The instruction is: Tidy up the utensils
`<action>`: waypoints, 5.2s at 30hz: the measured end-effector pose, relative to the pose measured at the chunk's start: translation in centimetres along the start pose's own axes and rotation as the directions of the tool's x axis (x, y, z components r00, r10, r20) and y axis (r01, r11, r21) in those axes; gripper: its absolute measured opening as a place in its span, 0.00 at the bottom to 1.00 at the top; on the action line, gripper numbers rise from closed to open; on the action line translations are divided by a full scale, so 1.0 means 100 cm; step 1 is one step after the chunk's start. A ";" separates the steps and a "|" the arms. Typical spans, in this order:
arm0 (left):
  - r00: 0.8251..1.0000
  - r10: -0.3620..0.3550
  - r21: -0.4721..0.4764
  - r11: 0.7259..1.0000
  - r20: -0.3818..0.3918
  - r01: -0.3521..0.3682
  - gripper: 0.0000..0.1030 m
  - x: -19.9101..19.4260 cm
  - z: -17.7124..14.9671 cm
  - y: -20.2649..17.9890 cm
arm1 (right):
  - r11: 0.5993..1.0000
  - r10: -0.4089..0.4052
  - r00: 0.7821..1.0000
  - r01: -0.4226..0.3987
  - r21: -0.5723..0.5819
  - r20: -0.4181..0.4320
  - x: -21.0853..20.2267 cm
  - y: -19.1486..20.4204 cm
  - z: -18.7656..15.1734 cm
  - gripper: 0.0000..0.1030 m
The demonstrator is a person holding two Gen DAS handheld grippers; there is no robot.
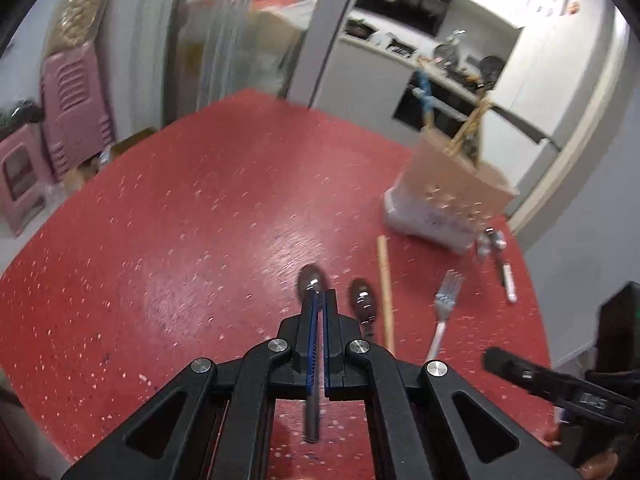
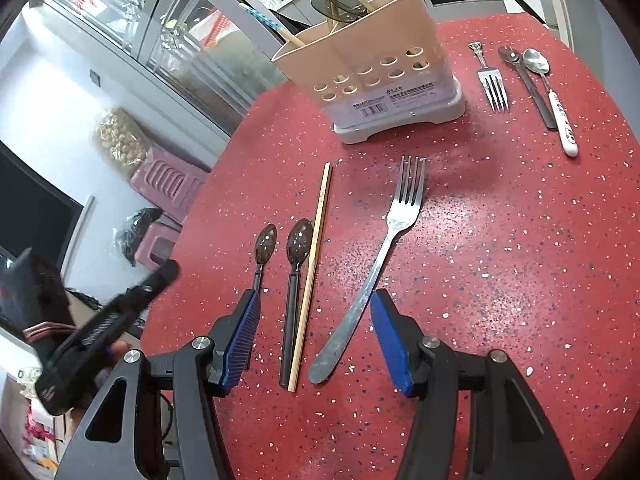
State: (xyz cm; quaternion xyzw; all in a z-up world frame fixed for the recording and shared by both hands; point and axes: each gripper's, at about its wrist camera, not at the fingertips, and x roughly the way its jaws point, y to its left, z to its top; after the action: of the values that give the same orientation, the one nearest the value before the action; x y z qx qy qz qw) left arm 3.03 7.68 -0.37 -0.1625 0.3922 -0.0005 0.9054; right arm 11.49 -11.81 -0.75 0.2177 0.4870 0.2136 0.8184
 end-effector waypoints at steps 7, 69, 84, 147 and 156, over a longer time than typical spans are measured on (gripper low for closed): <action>0.946 0.118 0.142 0.976 0.301 -0.166 0.24 -0.007 0.014 -0.015 | 0.999 -0.044 0.999 0.044 -0.030 0.026 -0.004 0.003 0.000 0.60; 0.971 0.086 0.169 0.984 -0.221 -0.049 1.00 0.182 0.040 -0.016 | 0.920 -0.375 0.911 0.389 0.053 -0.174 0.054 -0.004 0.049 0.58; 0.972 0.098 0.249 0.967 -0.212 -0.043 1.00 0.195 0.071 -0.043 | 0.809 -0.588 0.785 0.562 -0.174 -0.195 0.091 0.021 0.042 0.25; 0.969 -0.238 0.300 0.931 0.064 0.209 0.30 0.067 0.129 -0.127 | 0.971 -0.112 0.963 0.158 -0.179 0.246 -0.085 0.024 0.078 0.02; 0.939 -0.265 0.267 0.942 0.221 0.203 0.30 0.059 0.198 -0.151 | 0.947 -0.121 0.918 0.220 -0.233 0.377 -0.127 0.050 0.140 0.02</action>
State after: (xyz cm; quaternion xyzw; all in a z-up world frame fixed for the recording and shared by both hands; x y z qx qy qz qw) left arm 23.07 -1.53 12.57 -0.0965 0.2478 -0.1356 0.9544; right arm 17.76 -16.89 17.04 0.0951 0.3133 0.1621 0.9309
